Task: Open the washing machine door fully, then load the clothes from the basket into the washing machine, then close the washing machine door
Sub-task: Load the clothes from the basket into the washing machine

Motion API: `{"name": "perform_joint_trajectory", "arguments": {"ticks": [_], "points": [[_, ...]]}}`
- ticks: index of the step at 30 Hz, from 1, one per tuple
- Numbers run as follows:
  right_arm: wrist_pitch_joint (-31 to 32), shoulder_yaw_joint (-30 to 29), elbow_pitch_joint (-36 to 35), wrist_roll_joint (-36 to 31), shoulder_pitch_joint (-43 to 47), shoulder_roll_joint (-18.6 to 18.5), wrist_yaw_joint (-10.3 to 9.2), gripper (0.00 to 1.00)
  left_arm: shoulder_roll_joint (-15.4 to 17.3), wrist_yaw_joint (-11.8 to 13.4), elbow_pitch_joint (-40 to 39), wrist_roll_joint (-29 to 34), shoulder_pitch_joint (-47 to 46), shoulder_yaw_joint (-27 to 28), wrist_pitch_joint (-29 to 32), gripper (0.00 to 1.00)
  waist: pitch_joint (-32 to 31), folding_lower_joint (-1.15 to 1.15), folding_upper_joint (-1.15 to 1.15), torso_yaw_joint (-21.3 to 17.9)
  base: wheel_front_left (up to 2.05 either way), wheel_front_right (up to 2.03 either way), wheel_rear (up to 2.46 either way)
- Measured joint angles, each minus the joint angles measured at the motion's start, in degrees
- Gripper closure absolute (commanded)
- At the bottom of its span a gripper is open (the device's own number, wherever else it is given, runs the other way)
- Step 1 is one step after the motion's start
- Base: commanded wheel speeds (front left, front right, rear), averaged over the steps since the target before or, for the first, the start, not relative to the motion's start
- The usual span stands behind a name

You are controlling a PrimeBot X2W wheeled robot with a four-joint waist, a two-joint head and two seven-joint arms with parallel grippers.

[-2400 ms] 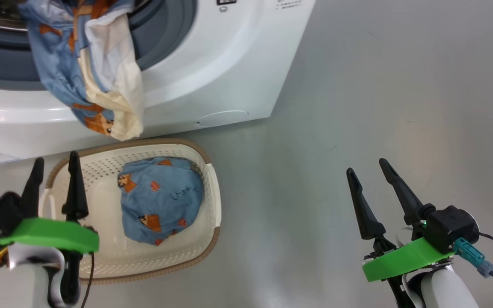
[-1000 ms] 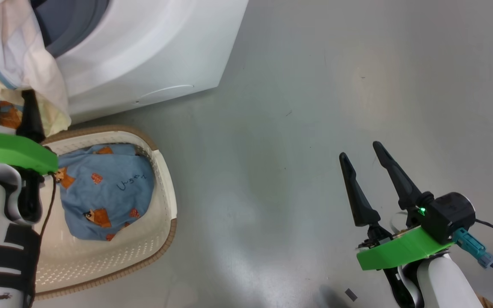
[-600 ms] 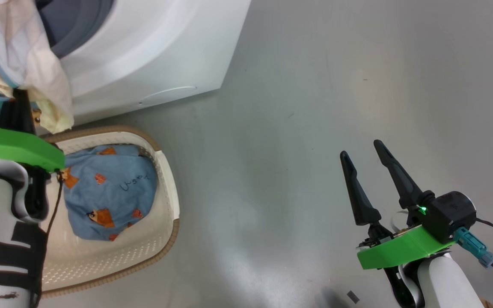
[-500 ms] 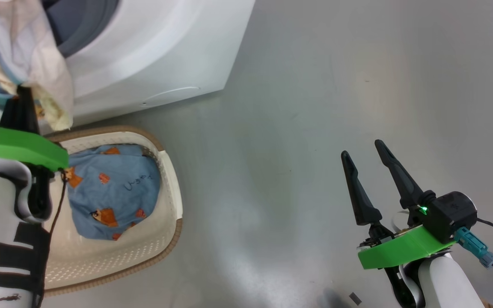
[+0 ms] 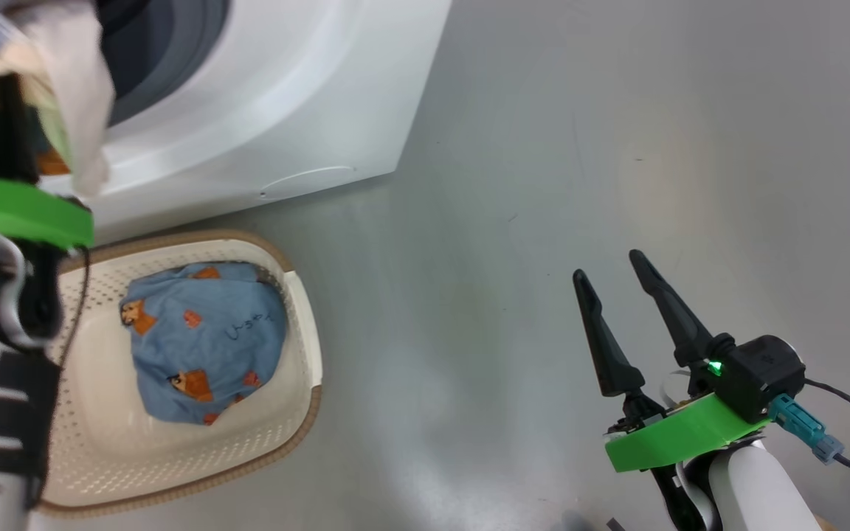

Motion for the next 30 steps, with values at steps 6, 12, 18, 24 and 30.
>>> {"name": "perform_joint_trajectory", "arguments": {"ticks": [6, 12, 18, 24, 30], "points": [[0.0, 0.89, 0.11, 1.46, 0.37, 0.03, 0.0, 0.0, 1.78, 1.07, 5.56, 1.51, -6.99, 0.0, 0.53, 1.0, 0.06, 0.0, 0.0, -2.35, 0.0, 0.0, 0.0], [0.0, 2.48, 0.09, 2.04, 0.98, 0.1, 0.0, 0.0, 4.65, 2.02, 13.4, 3.13, -12.55, -0.24, 0.86, 1.0, 0.11, 0.0, 0.0, -5.65, 0.0, 0.0, 0.0], [0.0, 3.56, -0.02, 2.12, 3.11, 0.14, 0.0, 0.0, 8.05, 1.99, 20.17, 4.87, -19.51, -0.2, 0.94, 1.0, 0.31, 0.0, 0.0, -9.34, 0.0, 0.0, 0.0], [0.0, 4.48, -0.71, 2.52, 4.67, 0.29, 0.0, 0.0, 10.45, 2.09, 25.74, 5.19, -24.75, 0.02, 0.93, 1.0, 1.06, 0.0, 0.0, -12.56, 0.0, 0.0, 0.0], [0.0, 5.56, -1.56, 2.52, 5.48, 0.43, 0.0, 0.0, 12.3, 2.63, 28.82, 6.0, -27.63, -0.13, 0.68, 1.0, 2.29, 0.0, 0.0, -14.82, 0.0, 0.0, 0.0]]}}
